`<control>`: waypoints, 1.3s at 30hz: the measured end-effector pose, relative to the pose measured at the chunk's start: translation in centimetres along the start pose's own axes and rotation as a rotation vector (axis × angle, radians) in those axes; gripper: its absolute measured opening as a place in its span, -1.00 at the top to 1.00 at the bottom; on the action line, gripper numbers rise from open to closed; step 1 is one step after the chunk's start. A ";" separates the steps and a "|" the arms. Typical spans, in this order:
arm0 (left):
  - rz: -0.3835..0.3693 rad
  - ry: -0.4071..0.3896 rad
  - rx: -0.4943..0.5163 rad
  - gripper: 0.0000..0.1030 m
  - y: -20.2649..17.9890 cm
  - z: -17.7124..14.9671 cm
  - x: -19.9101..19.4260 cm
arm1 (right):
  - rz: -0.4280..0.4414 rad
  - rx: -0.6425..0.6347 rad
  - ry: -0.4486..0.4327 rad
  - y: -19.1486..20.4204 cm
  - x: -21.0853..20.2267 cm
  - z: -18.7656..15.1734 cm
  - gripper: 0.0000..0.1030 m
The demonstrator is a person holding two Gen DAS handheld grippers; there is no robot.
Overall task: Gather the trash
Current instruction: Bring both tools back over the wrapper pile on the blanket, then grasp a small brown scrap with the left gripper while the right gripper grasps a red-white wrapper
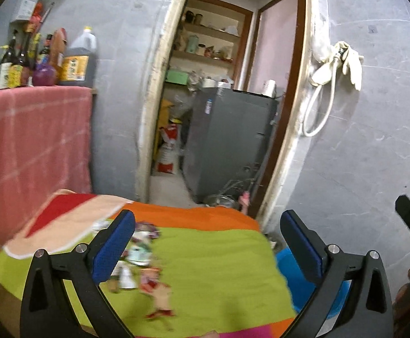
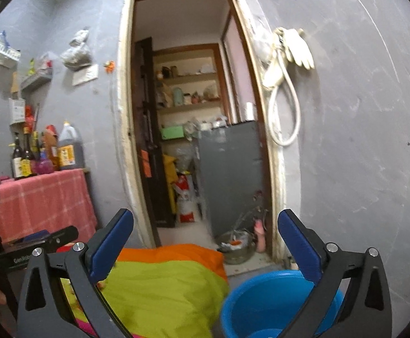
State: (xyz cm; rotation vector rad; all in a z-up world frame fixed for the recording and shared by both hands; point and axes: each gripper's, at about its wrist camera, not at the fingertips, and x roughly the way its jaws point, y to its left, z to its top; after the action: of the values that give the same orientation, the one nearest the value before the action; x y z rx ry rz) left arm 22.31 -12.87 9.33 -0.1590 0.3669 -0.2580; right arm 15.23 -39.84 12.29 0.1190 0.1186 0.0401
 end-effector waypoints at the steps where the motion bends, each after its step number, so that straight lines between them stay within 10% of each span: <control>1: 0.009 -0.002 0.001 -0.96 0.6 -0.1 -0.3 | 0.007 -0.004 -0.008 0.6 -0.1 0.0 -1.00; 10: 0.109 0.018 -0.003 -0.96 6.8 -1.7 -2.3 | 0.090 -0.029 0.008 6.6 1.5 -2.1 -1.00; 29: 0.127 0.266 -0.063 -0.93 14.7 -6.0 1.7 | 0.236 -0.072 0.389 13.0 9.3 -9.8 -0.76; 39: 0.029 0.415 -0.050 -0.08 14.0 -7.6 4.7 | 0.322 -0.057 0.546 13.6 10.9 -12.4 -0.22</control>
State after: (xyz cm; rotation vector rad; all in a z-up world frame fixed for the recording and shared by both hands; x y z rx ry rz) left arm 26.75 -1.57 -2.06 -0.1492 0.7873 -0.2528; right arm 24.12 -24.41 0.46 0.0666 0.6423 0.3978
